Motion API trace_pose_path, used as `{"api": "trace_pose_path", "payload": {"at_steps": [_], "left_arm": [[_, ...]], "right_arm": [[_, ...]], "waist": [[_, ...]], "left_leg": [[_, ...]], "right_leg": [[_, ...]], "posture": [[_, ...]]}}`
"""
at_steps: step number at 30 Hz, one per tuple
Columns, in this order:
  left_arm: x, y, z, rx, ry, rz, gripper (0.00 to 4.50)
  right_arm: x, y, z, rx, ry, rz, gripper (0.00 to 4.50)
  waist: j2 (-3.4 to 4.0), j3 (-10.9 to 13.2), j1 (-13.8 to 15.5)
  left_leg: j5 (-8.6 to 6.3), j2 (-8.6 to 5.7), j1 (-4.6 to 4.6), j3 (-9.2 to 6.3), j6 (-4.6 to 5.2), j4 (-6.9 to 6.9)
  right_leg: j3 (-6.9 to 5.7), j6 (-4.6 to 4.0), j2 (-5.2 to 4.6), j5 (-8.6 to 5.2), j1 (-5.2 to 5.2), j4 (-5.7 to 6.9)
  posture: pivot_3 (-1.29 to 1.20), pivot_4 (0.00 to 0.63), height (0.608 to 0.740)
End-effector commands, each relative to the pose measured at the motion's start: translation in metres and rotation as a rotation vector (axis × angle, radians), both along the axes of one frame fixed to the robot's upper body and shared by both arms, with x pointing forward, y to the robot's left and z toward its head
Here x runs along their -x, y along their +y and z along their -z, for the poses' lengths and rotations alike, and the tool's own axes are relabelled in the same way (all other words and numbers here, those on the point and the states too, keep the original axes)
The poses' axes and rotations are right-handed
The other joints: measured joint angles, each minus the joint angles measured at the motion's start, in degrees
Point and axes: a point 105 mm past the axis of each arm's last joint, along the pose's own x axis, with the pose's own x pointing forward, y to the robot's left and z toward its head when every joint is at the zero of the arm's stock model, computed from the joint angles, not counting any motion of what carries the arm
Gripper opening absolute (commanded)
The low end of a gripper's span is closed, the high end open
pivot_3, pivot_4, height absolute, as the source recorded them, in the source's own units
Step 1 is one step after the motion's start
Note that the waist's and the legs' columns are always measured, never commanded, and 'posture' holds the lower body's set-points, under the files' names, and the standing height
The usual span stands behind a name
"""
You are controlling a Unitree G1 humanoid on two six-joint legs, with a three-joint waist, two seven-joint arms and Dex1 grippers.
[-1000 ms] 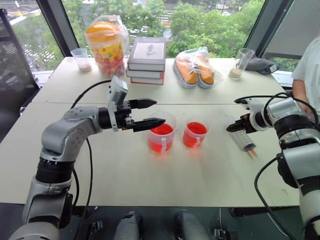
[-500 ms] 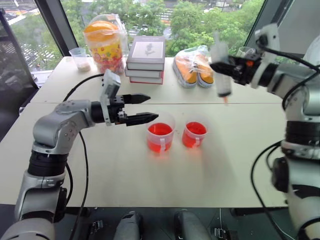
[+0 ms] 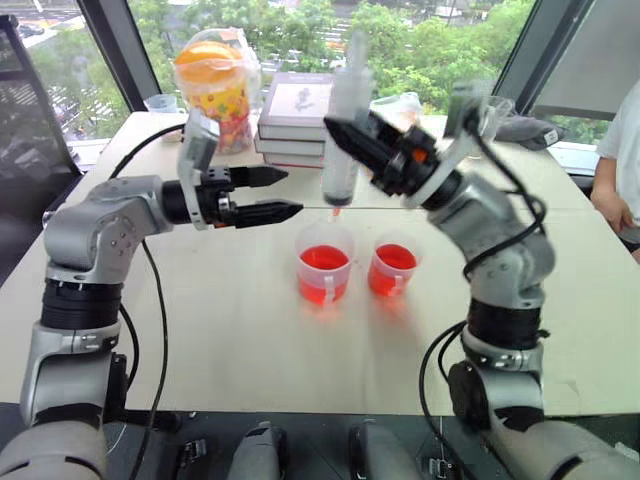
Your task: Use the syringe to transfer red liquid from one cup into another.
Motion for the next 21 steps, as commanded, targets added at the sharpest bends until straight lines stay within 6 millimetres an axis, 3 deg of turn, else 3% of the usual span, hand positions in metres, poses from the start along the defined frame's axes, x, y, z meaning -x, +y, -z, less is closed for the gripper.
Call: {"api": "trace_pose_path", "payload": {"at_steps": [1, 5, 9, 21], "left_arm": [[0.009, 0.001, -0.016, 0.012, -0.053, 0.01, 4.5], [0.01, -0.006, -0.015, 0.008, -0.045, 0.031, 4.5], [0.014, -0.012, -0.015, 0.005, -0.04, 0.064, 4.5], [0.014, -0.032, 0.0, -0.036, -0.03, 0.13, 4.5]], "right_arm": [[0.004, 0.007, 0.011, 0.045, -0.089, 0.035, 1.39], [-0.006, 0.007, 0.059, 0.097, -0.049, 0.087, 1.39], [-0.008, 0.01, 0.079, 0.11, -0.033, 0.108, 1.39], [-0.006, 0.014, 0.09, 0.137, -0.036, 0.124, 1.39]], "waist": [[0.0, 0.0, -0.02], [-0.02, -0.01, -0.04], [-0.02, -0.01, -0.09], [-0.02, -0.01, -0.08]], "left_leg": [[0.0, 0.0, -0.01, 0.01, 0.0, 0.0], [0.0, 0.0, 0.08, -0.02, 0.0, 0.02], [0.0, 0.0, 0.1, -0.01, 0.0, 0.03], [0.01, 0.02, 0.11, -0.03, -0.01, 0.04]], "right_leg": [[0.0, 0.0, 0.0, 0.0, -0.01, 0.0], [0.0, 0.0, 0.01, 0.0, 0.08, -0.01], [0.01, 0.0, 0.01, 0.0, 0.1, 0.0], [0.01, -0.01, 0.05, -0.01, 0.1, 0.01]], "posture": [[0.0, 0.15, 0.74], [0.0, 0.15, 0.74], [0.0, 0.15, 0.74], [0.0, 0.15, 0.74]]}}
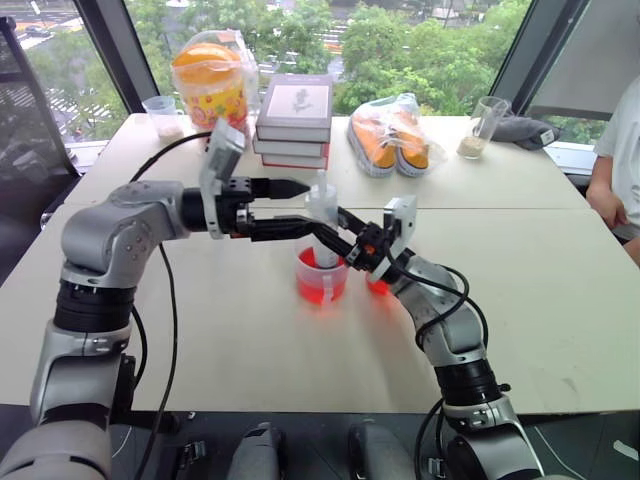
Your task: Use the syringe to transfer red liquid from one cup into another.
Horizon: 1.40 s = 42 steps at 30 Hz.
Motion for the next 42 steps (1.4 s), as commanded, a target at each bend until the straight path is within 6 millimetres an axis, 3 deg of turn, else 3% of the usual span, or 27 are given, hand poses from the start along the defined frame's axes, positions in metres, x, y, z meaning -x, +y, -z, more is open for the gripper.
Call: {"api": "trace_pose_path", "payload": {"at_steps": [1, 13, 16, 23, 42], "left_arm": [[0.002, -0.011, -0.008, -0.004, -0.054, 0.035, 4.5], [-0.007, -0.029, -0.008, 0.046, -0.035, 0.074, 4.5], [-0.011, -0.033, -0.009, 0.074, -0.027, 0.076, 3.64], [-0.013, -0.033, -0.011, 0.086, -0.032, 0.076, 0.15], [-0.026, -0.012, -0.045, 0.122, -0.169, -0.035, 0.06]], "right_arm": [[0.005, 0.003, -0.007, 0.003, -0.043, -0.014, 1.39], [0.009, 0.005, -0.005, 0.039, -0.049, -0.029, 1.39], [0.01, 0.006, -0.005, 0.05, -0.051, -0.033, 1.39], [0.013, 0.007, -0.004, 0.072, -0.048, -0.051, 1.39], [0.02, 0.012, 0.014, 0.129, 0.016, -0.115, 1.39]], "waist": [[-0.01, 0.0, 0.08], [-0.01, -0.01, 0.08], [-0.01, -0.01, 0.11], [-0.01, -0.01, 0.01], [-0.01, -0.01, 0.1]], "left_leg": [[0.0, 0.0, 0.0, -0.01, 0.0, 0.0], [0.0, 0.0, 0.08, -0.01, 0.0, 0.02], [0.0, 0.0, 0.09, -0.02, 0.0, 0.03], [0.0, 0.0, 0.07, -0.03, 0.0, 0.0], [0.0, -0.01, 0.06, -0.02, 0.0, 0.01]], "right_leg": [[0.0, 0.0, 0.0, 0.0, 0.01, 0.0], [0.01, 0.0, 0.02, 0.0, 0.1, -0.01], [0.0, 0.0, 0.02, 0.0, 0.12, 0.0], [0.0, 0.0, 0.03, 0.0, 0.08, -0.01], [0.0, 0.0, 0.01, 0.0, 0.09, -0.02]], "posture": [[0.0, 0.15, 0.74], [0.0, 0.15, 0.74], [0.0, 0.15, 0.74], [0.0, 0.15, 0.74], [0.0, 0.15, 0.74]]}}
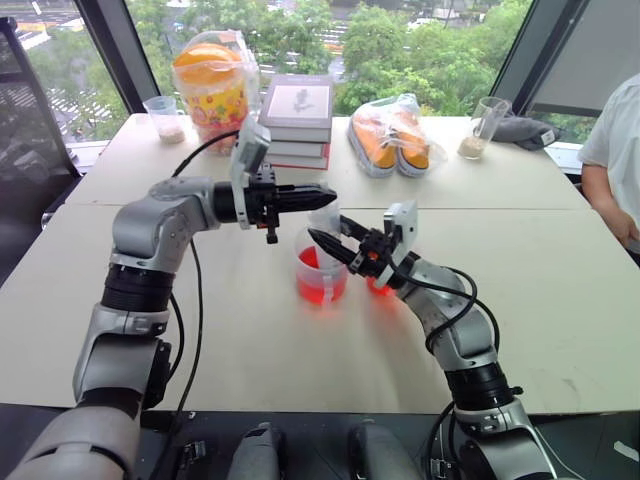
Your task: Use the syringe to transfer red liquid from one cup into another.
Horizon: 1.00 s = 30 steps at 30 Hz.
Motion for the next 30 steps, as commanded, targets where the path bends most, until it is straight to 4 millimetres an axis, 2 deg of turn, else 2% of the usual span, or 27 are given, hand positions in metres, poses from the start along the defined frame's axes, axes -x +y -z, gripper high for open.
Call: {"api": "trace_pose_path", "payload": {"at_steps": [1, 14, 23, 27, 30], "left_arm": [[-0.001, 0.012, -0.049, 0.065, -0.184, -0.06, 0.06], [-0.004, 0.018, -0.063, 0.072, -0.237, -0.089, 0.06], [-0.005, 0.019, -0.064, 0.072, -0.246, -0.089, 0.06], [-0.003, 0.018, -0.059, 0.065, -0.216, -0.073, 0.06], [0.004, 0.017, -0.05, 0.046, -0.158, -0.024, 1.06]], "right_arm": [[0.014, 0.014, 0.005, 0.047, -0.001, -0.098, 1.39], [0.016, 0.015, 0.007, 0.062, 0.008, -0.115, 1.39], [0.017, 0.016, 0.005, 0.069, -0.003, -0.12, 1.39], [0.017, 0.016, -0.003, 0.058, -0.027, -0.117, 1.39], [0.015, 0.014, -0.016, 0.038, -0.056, -0.101, 1.39]], "waist": [[0.0, 0.0, 0.01], [0.0, 0.0, 0.01], [0.0, 0.0, -0.01], [0.0, 0.0, 0.0], [0.0, 0.0, -0.18]], "left_leg": [[0.0, 0.0, 0.0, 0.0, 0.0, 0.0], [0.0, 0.0, -0.01, 0.0, 0.0, 0.0], [0.0, 0.0, -0.01, 0.0, 0.0, 0.0], [0.0, 0.0, -0.01, -0.01, 0.0, 0.0], [0.0, 0.0, -0.01, 0.0, 0.0, 0.0]], "right_leg": [[0.0, 0.0, 0.0, 0.0, 0.0, 0.0], [0.0, 0.0, 0.0, 0.0, 0.0, 0.0], [0.0, 0.0, 0.0, 0.0, 0.0, 0.0], [0.0, 0.0, 0.0, 0.0, 0.0, 0.0], [0.0, 0.0, 0.0, 0.0, -0.02, 0.0]], "posture": [[0.0, 0.15, 0.74], [0.0, 0.15, 0.74], [0.0, 0.15, 0.74], [0.0, 0.15, 0.74], [0.0, 0.15, 0.74]]}}
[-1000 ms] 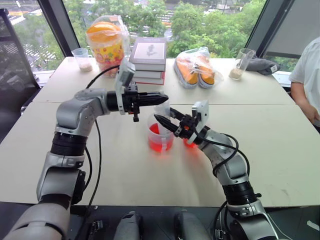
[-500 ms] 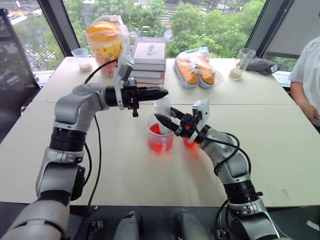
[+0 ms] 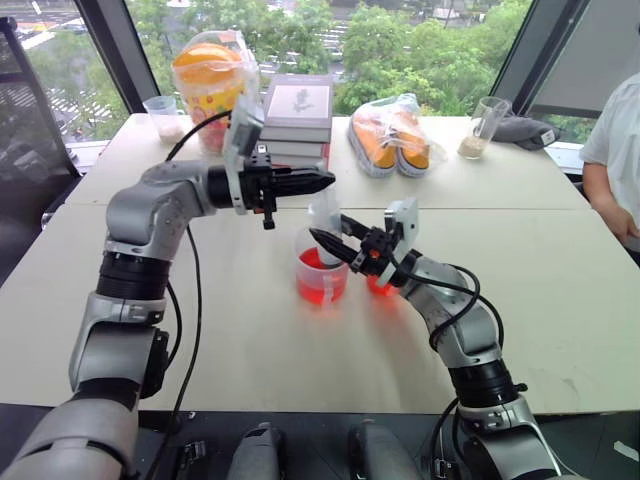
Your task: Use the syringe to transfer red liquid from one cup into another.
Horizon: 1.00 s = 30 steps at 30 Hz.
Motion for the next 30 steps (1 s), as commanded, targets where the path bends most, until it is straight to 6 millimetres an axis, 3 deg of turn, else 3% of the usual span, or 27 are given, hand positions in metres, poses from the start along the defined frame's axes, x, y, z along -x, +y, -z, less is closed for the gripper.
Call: {"api": "trace_pose_path", "payload": {"at_steps": [1, 6, 11, 17, 20, 26, 30], "left_arm": [[0.01, 0.009, -0.028, 0.036, -0.081, -0.001, 1.53], [0.01, 0.011, -0.012, -0.01, -0.066, -0.023, 4.03], [0.018, 0.023, 0.001, -0.054, -0.045, -0.028, 4.03], [0.018, 0.035, -0.002, -0.05, -0.038, -0.064, 4.03], [0.017, 0.036, -0.002, -0.049, -0.041, -0.071, 4.03], [0.014, 0.022, -0.006, -0.032, -0.065, -0.028, 4.03], [0.009, 0.012, -0.011, -0.025, -0.085, 0.006, 4.03]], "right_arm": [[0.014, 0.014, -0.02, 0.002, -0.074, -0.084, 1.39], [0.01, 0.008, -0.046, -0.043, -0.112, -0.058, 1.39], [0.008, 0.0, -0.068, -0.117, -0.12, -0.033, 1.39], [0.011, -0.002, -0.074, -0.138, -0.113, -0.027, 1.39], [0.014, -0.005, -0.09, -0.183, -0.13, -0.012, 1.39], [0.022, -0.051, -0.145, -0.273, -0.226, 0.118, 1.39], [0.025, -0.081, -0.146, -0.256, -0.234, 0.223, 1.39]], "waist": [[0.0, 0.0, 0.01], [0.0, 0.0, 0.12], [0.0, 0.0, -0.04], [-0.01, 0.0, 0.27], [-0.01, 0.0, 0.33], [0.0, 0.0, 0.43], [-0.01, 0.0, 0.44]], "left_leg": [[0.0, 0.0, 0.0, 0.0, 0.0, 0.0], [0.0, 0.0, -0.01, 0.01, 0.0, 0.01], [0.0, 0.02, -0.01, 0.0, 0.0, -0.02], [0.0, 0.0, -0.03, 0.0, 0.0, 0.0], [0.0, -0.01, -0.04, 0.01, 0.0, 0.0], [0.0, -0.02, -0.07, 0.01, 0.0, 0.01], [-0.01, -0.02, -0.08, 0.0, 0.02, -0.03]], "right_leg": [[0.0, 0.0, 0.01, 0.0, 0.0, 0.01], [0.0, 0.0, -0.01, 0.0, 0.0, 0.0], [0.0, 0.0, 0.0, 0.0, -0.03, 0.01], [-0.01, 0.0, -0.03, 0.0, -0.02, -0.01], [-0.01, 0.0, -0.05, 0.0, -0.02, -0.01], [-0.01, 0.0, -0.07, 0.0, -0.03, -0.01], [-0.05, 0.0, -0.07, 0.0, -0.02, -0.1]], "posture": [[0.0, 0.15, 0.74], [0.0, 0.15, 0.74], [0.0, 0.15, 0.74], [0.0, 0.15, 0.74], [0.0, 0.15, 0.74], [0.0, 0.15, 0.74], [0.0, 0.15, 0.74]]}}
